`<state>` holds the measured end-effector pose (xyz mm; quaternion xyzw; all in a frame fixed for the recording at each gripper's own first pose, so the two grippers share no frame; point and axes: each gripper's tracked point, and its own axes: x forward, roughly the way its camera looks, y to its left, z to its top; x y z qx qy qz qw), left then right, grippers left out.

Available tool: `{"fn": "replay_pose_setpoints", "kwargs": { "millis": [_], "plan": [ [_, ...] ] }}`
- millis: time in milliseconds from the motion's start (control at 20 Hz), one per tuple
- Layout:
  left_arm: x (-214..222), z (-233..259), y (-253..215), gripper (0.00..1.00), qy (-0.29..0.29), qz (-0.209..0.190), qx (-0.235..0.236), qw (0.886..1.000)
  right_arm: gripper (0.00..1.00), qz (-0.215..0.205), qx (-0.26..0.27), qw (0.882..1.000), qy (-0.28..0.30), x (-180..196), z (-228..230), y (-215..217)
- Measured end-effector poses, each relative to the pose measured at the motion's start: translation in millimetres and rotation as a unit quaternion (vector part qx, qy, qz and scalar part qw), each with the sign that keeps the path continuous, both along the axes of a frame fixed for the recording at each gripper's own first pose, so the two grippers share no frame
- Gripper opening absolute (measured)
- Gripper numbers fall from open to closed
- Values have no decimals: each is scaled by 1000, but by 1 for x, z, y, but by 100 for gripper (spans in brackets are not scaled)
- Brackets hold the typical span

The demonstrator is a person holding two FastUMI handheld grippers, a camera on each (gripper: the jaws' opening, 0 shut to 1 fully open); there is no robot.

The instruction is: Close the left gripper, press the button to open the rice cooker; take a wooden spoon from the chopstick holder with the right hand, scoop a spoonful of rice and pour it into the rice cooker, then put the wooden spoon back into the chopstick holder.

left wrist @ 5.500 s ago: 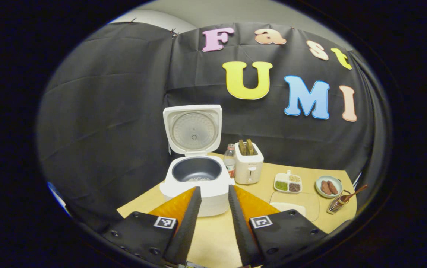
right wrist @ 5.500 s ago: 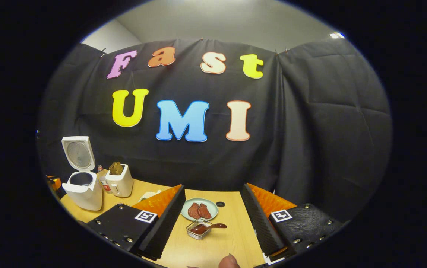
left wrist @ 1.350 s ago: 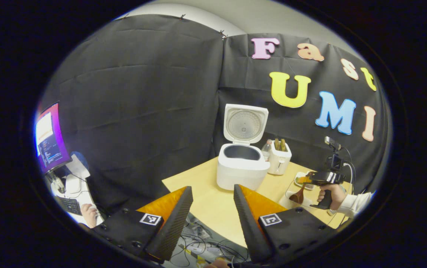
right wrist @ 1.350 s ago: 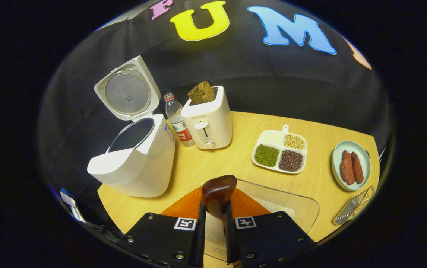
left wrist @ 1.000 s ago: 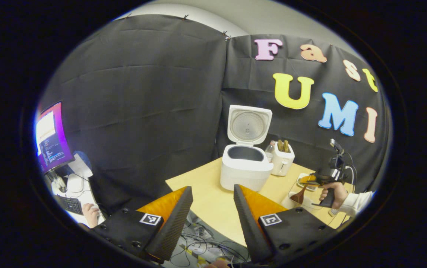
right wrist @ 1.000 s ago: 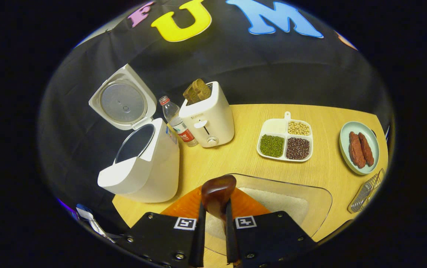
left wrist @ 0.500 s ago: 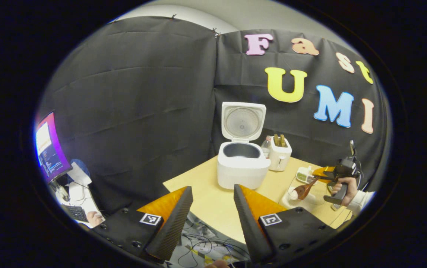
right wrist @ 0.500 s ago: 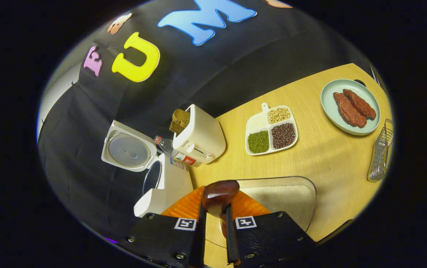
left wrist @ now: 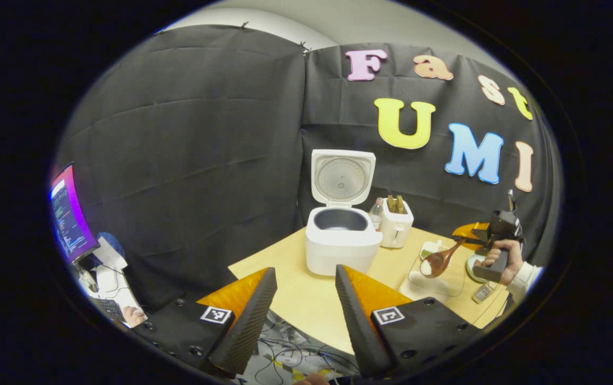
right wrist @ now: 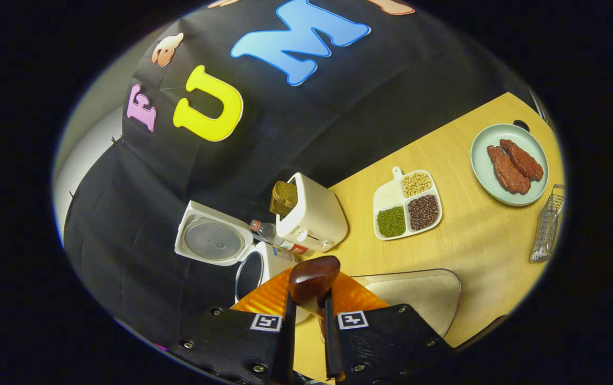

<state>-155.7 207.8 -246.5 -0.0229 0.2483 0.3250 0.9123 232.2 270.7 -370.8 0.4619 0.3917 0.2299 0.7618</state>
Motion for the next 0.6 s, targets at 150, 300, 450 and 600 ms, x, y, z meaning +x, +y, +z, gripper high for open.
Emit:
{"fn": "replay_pose_setpoints", "kwargs": {
  "millis": [150,300,450,600],
  "plan": [
    [1,0,1,81,1,6,-3,1000,23,2,25,1000,3,6,13,8],
    [0,0,2,75,3,9,-3,1000,23,3,70,997,19,6,28,19],
    [1,1,2,75,5,11,-4,1000,23,-2,110,993,30,11,47,34],
    [0,1,3,81,3,17,-4,1000,23,2,137,990,29,17,73,55]
  ]
}}
